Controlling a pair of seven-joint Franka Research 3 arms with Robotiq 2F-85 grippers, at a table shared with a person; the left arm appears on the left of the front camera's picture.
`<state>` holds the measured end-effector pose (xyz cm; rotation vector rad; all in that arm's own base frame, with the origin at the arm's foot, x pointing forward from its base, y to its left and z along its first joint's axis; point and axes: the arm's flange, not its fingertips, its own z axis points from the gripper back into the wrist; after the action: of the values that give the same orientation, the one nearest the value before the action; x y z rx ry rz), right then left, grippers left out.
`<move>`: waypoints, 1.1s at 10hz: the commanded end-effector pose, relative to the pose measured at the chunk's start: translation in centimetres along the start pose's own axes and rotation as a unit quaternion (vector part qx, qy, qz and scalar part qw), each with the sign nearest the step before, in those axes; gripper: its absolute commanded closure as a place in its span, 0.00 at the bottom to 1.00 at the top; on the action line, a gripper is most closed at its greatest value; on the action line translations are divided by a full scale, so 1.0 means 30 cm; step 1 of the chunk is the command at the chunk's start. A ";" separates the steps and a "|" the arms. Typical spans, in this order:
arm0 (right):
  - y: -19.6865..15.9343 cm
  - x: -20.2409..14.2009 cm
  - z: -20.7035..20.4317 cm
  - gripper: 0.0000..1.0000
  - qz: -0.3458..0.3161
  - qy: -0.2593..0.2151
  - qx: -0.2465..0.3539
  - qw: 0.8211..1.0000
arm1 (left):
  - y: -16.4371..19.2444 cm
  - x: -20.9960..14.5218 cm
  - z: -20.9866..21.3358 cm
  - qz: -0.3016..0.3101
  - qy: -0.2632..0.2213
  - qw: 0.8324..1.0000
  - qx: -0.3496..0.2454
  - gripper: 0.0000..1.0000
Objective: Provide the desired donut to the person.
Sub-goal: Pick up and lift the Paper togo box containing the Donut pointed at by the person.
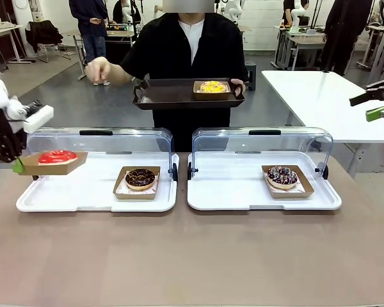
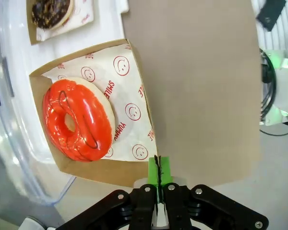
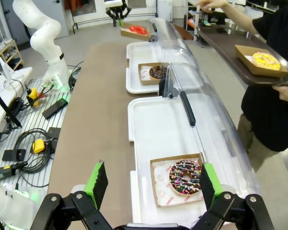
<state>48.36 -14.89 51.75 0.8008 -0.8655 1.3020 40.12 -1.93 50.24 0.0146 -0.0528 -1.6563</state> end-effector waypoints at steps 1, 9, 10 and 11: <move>-0.003 -0.001 -0.002 0.00 -0.002 0.002 -0.002 1.000 | -0.060 0.028 0.082 -0.006 0.015 1.000 0.005 1.00; -0.003 -0.001 -0.002 0.00 -0.002 0.002 -0.002 1.000 | 0.125 0.062 0.387 0.039 0.008 0.998 0.054 1.00; -0.003 -0.001 -0.002 0.00 -0.002 0.002 -0.002 1.000 | 0.124 0.051 0.379 0.033 0.000 0.998 0.052 1.00; -0.003 -0.001 -0.002 0.00 -0.002 0.002 -0.002 1.000 | 0.099 0.062 0.374 0.027 0.016 0.997 0.069 1.00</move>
<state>48.35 -14.92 51.76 0.8004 -0.8657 1.3016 43.44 -3.50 61.33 0.1305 -0.1315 -1.5892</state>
